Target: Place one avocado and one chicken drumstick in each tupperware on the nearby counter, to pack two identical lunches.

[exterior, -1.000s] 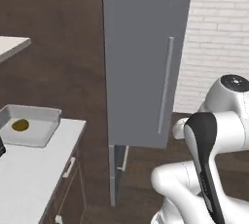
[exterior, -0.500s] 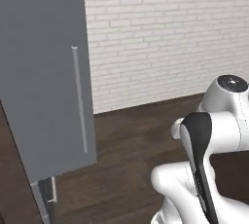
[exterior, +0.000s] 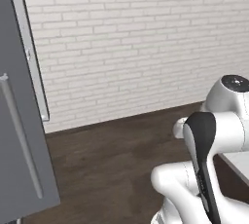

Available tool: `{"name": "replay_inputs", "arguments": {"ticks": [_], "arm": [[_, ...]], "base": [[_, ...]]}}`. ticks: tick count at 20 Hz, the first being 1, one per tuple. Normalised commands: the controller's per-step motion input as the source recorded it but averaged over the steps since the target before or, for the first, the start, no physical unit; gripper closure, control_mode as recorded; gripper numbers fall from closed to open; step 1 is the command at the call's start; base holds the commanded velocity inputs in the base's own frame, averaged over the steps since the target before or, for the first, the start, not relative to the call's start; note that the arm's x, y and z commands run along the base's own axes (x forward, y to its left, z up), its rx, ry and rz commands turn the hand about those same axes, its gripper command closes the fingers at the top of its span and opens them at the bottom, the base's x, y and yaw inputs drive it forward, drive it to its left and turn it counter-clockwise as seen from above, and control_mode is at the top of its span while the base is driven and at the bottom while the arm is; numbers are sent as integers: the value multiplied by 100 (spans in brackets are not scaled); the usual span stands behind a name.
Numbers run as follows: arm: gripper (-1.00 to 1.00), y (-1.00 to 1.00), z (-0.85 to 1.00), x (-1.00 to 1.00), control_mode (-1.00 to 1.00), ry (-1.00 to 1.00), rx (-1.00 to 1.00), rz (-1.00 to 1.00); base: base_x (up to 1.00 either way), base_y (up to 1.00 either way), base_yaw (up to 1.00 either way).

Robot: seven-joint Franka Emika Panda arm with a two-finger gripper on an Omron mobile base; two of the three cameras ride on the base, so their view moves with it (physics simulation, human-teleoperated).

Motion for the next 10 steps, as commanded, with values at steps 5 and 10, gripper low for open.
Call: {"name": "replay_inputs", "arguments": {"ticks": [5, 10], "arm": [[-100, 0, 0, 0, 100, 0, 0, 0], [-100, 0, 0, 0, 100, 0, 0, 0]], "base": [[100, 0, 12], [100, 0, 14]]}}
